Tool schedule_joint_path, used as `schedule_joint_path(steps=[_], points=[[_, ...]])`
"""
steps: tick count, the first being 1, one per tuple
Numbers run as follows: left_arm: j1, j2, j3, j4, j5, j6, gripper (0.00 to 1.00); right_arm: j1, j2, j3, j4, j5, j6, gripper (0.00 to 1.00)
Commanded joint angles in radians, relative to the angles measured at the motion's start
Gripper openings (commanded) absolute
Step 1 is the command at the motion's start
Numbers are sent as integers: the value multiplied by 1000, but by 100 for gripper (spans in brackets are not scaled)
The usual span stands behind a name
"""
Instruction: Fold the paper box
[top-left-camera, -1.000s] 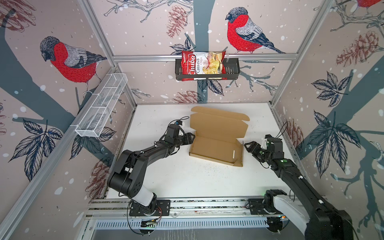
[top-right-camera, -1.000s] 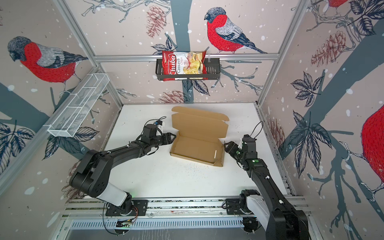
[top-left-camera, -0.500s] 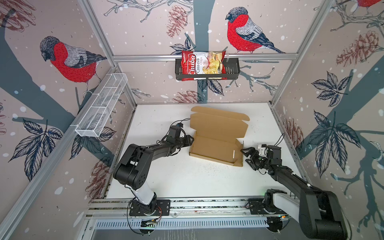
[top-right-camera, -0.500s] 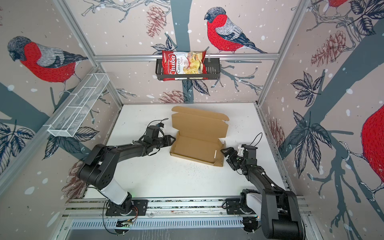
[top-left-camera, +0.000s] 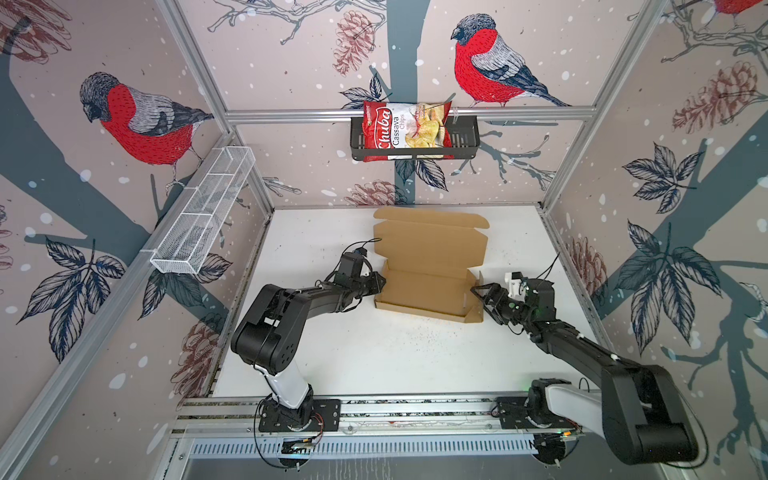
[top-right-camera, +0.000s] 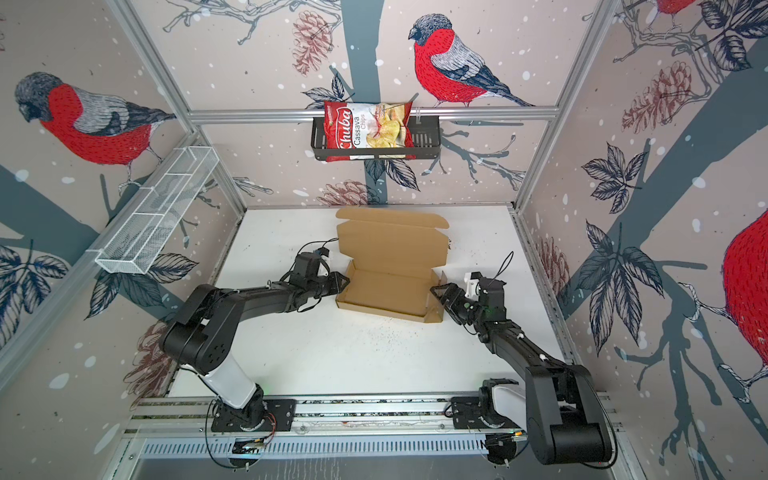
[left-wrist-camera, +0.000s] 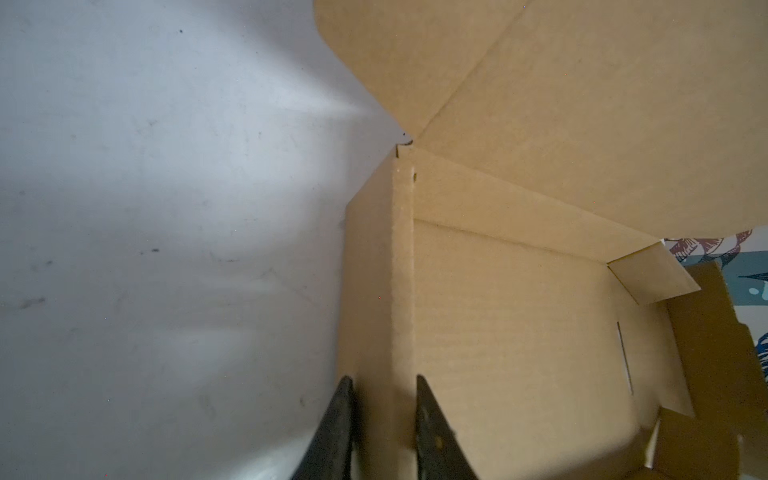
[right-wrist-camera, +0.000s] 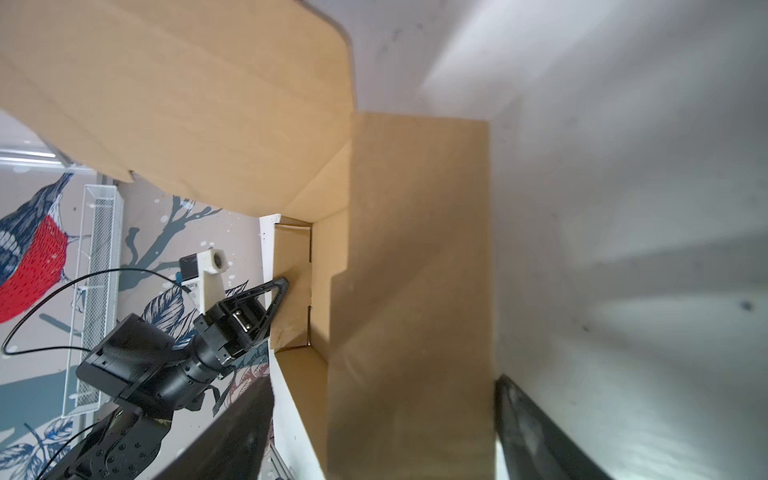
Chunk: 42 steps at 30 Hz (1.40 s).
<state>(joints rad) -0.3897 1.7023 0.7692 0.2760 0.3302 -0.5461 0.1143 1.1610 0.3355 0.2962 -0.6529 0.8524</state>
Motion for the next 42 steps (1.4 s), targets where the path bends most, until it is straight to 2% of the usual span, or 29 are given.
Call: schedule_joint_path(steps=[1,6,10,16,19,22,28,32,35,38,41,42], points=[[-9,2,12,-16,-6,12,20,20,12,18,-2,9,-34,83],[-22,-1,13,-27,-30,20,8,38,55,26,53,13,-10,77],[-37,-13,22,-63,-89,52,1,24,30,50,-18,34,-44,78],[-41,-22,47,-145,-168,69,0,-108,-11,66,-124,-49,-115,85],[-50,-28,76,-189,-187,78,0,-111,16,78,-133,-69,-125,85],[-74,-37,105,-233,-229,92,0,-102,24,59,-62,-92,-81,83],[-130,-70,127,-284,-376,104,0,-51,15,67,-16,-102,-29,79],[-182,-81,137,-315,-512,113,0,-33,-3,114,-126,-14,-94,70],[-213,-81,156,-355,-578,95,0,29,23,171,-244,113,-166,63],[-258,-96,162,-363,-618,90,0,78,59,175,-225,168,-160,59],[-301,-97,189,-402,-659,85,0,151,86,214,-261,304,-173,54],[-311,-98,192,-410,-664,80,0,188,88,244,-299,381,-190,53]])
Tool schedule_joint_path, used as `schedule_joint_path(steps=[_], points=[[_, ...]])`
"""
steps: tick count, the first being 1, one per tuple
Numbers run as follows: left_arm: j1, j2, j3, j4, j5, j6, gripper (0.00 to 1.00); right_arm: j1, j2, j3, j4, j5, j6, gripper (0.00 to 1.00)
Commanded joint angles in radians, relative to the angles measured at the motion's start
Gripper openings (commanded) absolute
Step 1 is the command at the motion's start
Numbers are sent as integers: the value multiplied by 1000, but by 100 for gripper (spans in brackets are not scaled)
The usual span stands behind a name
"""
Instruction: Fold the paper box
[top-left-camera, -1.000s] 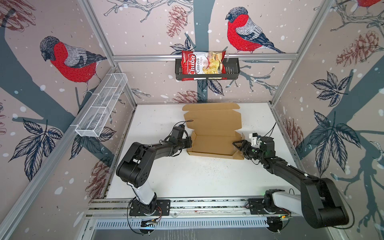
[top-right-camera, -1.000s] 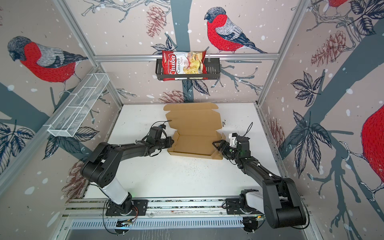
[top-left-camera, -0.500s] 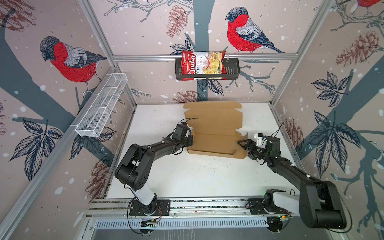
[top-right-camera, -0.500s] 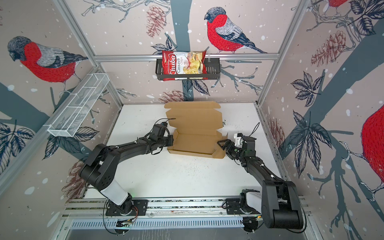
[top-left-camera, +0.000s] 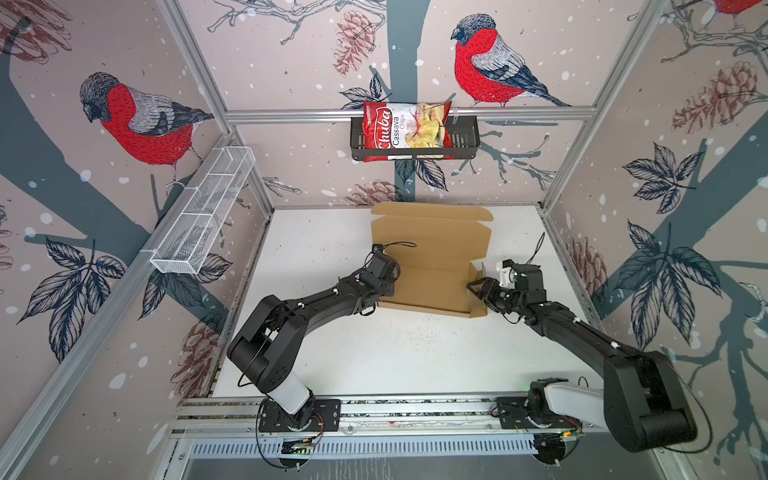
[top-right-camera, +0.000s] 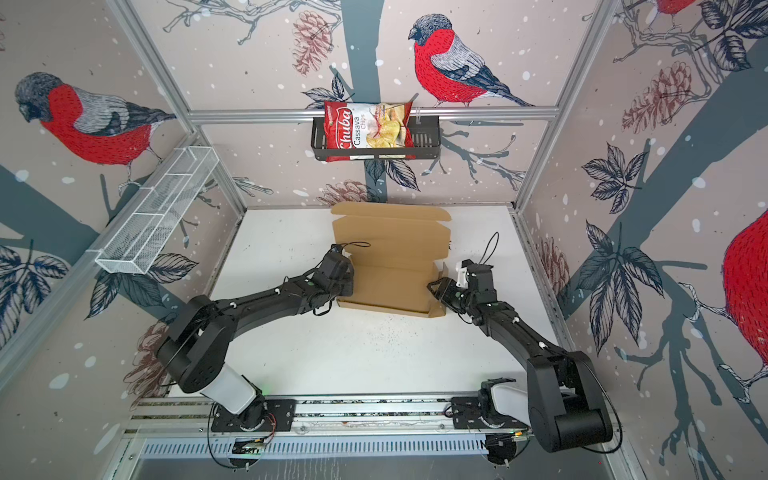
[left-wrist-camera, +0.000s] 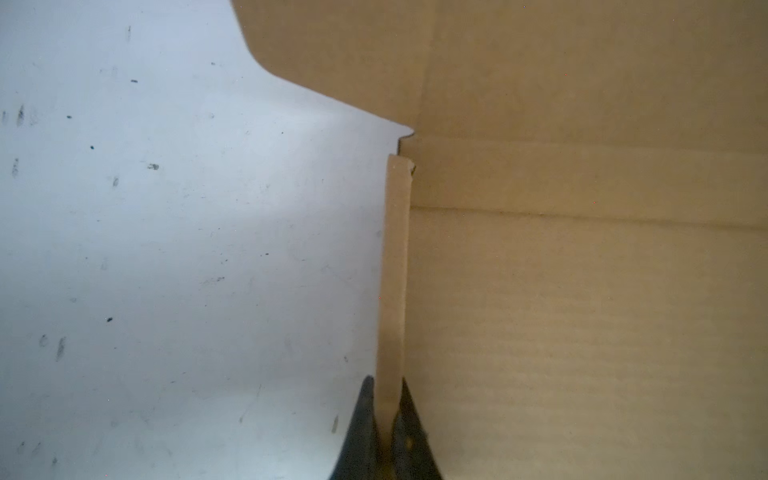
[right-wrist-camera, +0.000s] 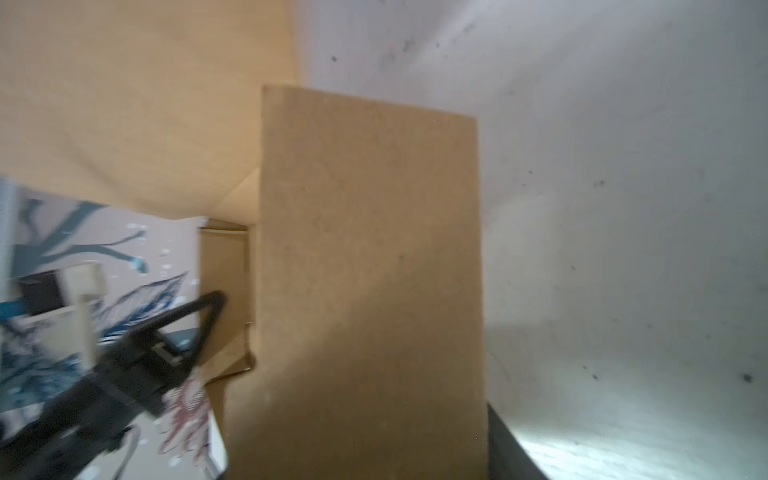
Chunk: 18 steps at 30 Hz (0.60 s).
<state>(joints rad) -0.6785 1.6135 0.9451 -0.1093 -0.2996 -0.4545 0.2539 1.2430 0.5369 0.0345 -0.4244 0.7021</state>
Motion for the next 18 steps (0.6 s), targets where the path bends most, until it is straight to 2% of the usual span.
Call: schedule_joint_path(steps=[1,5,9,15,18], points=[[-28,-10,19,-36,-36,-17,0,73,6,65,-69,214,-50,52],[-39,-24,11,-59,-36,-57,0,105,49,106,-91,260,-69,50],[-39,-18,-15,-48,-55,-103,0,128,76,112,-63,215,-67,55],[-38,19,-16,-58,-97,-118,0,62,29,28,101,-54,20,76],[-38,27,-18,-67,-129,-120,0,11,15,3,131,-163,50,81]])
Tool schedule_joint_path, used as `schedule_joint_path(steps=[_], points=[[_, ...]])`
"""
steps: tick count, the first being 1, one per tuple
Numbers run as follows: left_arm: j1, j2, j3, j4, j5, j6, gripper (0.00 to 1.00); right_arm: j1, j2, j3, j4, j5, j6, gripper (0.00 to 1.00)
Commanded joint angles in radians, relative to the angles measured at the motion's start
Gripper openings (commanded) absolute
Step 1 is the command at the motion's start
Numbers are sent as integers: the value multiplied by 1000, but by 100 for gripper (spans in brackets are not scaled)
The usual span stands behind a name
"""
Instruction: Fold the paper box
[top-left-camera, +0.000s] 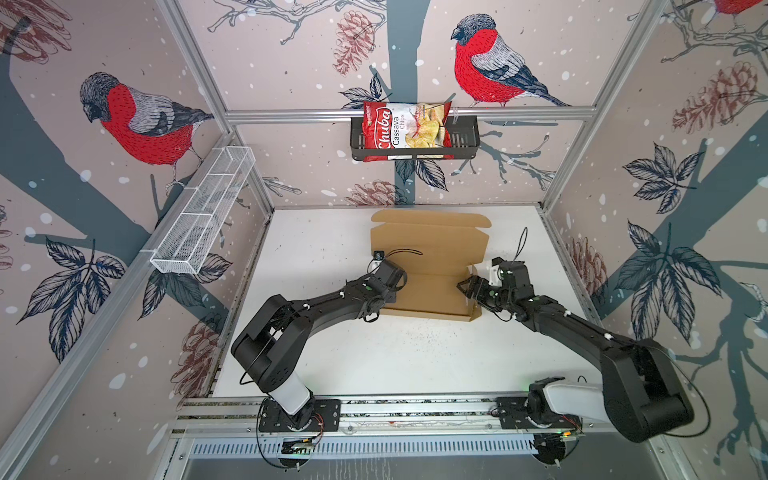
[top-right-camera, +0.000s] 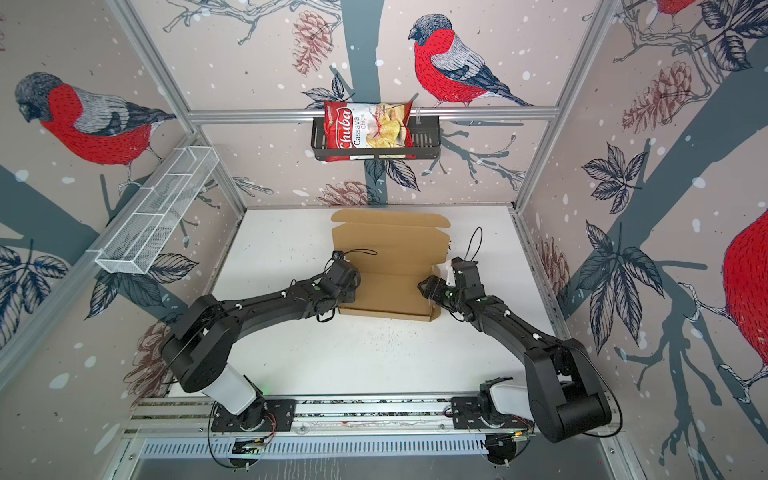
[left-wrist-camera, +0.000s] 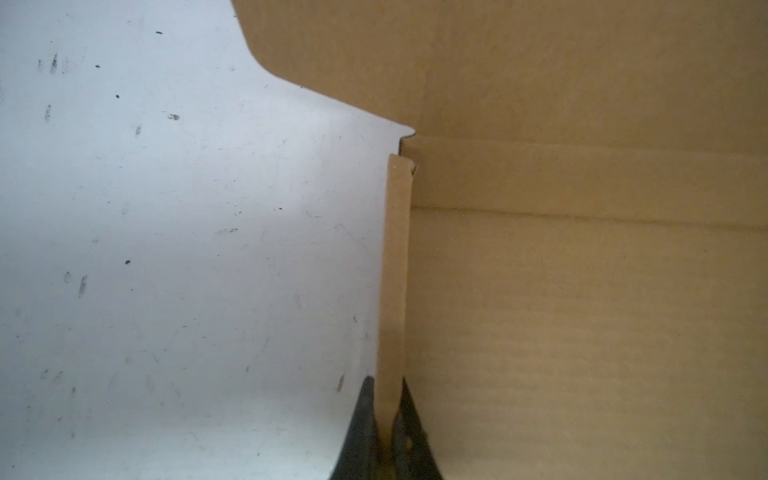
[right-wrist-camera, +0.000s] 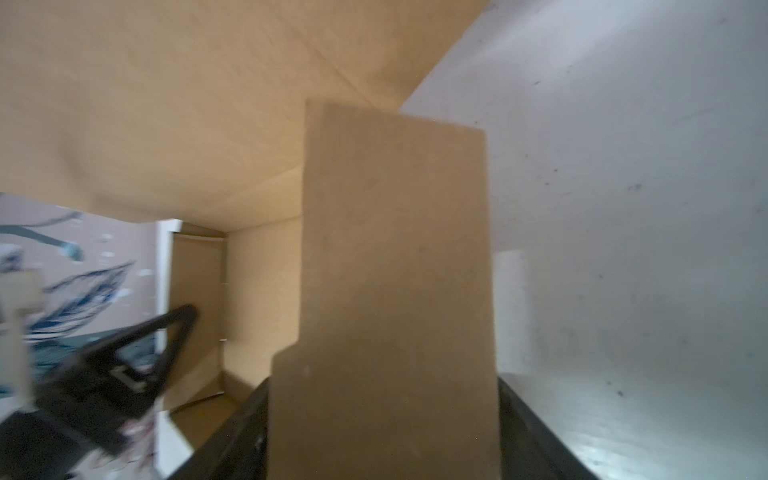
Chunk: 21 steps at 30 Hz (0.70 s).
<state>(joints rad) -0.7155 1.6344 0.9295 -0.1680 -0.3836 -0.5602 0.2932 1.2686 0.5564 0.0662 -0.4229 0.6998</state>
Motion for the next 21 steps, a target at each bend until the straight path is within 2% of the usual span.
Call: schedule_joint_path(steps=[1,7,10,14,18,21], points=[[-1,8,-3,-9,-52,-14,0,-48,-11,-29,109,-189,64,81],[-1,17,-14,1,-54,-11,0,-173,-82,-110,205,-317,136,81],[-1,21,-11,2,-50,-9,0,-198,-74,-132,246,-354,160,76],[-1,20,-12,1,-54,-11,0,-221,-58,-121,149,-285,102,67],[-1,18,-18,-1,-64,-4,0,-336,-90,-102,50,-269,38,62],[-1,22,-23,8,-63,-1,0,-425,-75,-113,42,-291,17,60]])
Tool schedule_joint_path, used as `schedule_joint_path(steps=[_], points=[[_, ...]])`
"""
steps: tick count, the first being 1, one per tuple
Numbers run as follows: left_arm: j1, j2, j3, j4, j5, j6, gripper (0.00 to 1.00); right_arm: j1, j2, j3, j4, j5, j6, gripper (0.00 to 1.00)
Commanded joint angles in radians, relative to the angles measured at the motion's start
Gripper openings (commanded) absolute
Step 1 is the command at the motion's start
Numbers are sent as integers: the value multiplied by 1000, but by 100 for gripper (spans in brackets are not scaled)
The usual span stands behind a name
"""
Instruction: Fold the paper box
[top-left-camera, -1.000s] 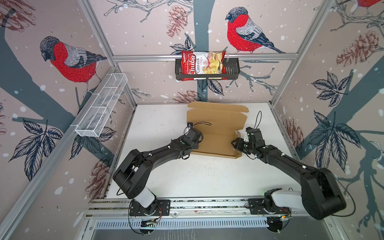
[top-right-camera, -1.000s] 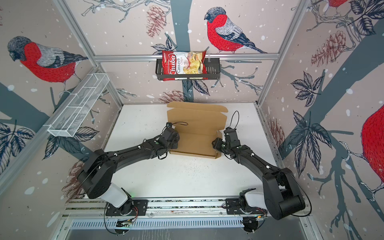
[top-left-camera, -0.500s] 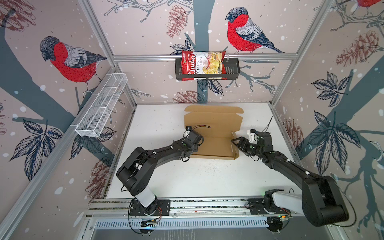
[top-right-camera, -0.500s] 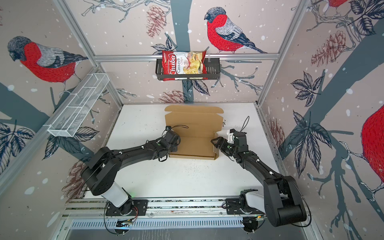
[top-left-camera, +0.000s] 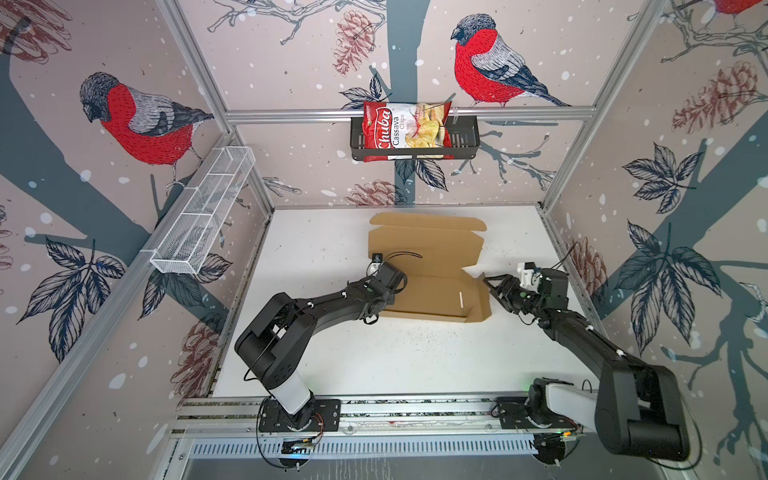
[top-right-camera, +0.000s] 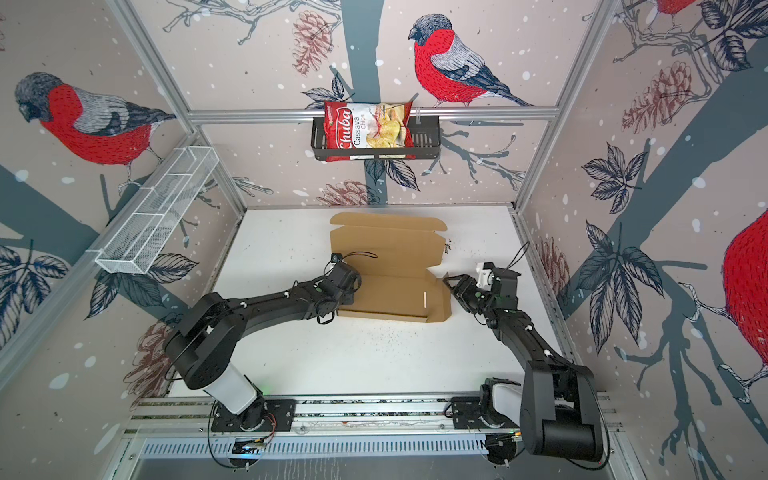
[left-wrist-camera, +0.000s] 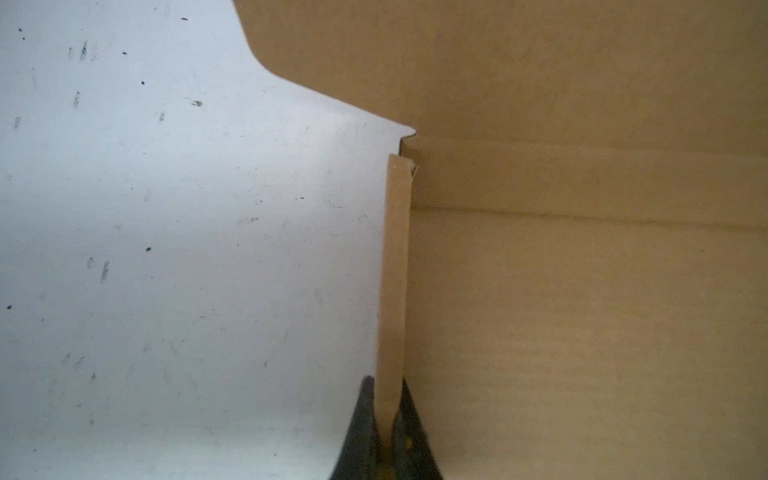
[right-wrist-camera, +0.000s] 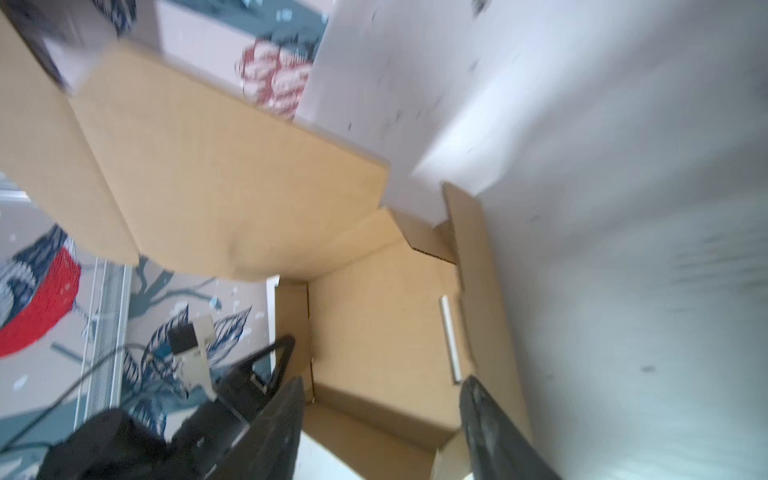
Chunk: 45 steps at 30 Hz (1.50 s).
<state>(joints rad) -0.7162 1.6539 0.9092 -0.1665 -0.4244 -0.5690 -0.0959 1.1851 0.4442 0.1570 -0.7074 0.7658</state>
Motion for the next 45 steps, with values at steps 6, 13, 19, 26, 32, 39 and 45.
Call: schedule_joint_path(steps=[6,13,19,26,32,39,45], points=[[0,7,-3,7,-20,7,0,-68,143,-34,-52,124,-66,44],[-1,1,-8,11,-11,7,0,42,269,-18,2,224,-39,33],[0,3,-6,15,-5,13,0,123,342,-27,182,165,42,32],[-1,10,-8,22,-10,17,0,146,340,-25,334,-60,73,36],[0,8,-11,25,-7,15,0,163,369,-44,480,-168,161,36],[0,3,-13,24,-9,14,0,179,346,-33,435,-156,159,43],[0,-6,-14,25,-1,8,0,263,307,89,73,132,-17,50]])
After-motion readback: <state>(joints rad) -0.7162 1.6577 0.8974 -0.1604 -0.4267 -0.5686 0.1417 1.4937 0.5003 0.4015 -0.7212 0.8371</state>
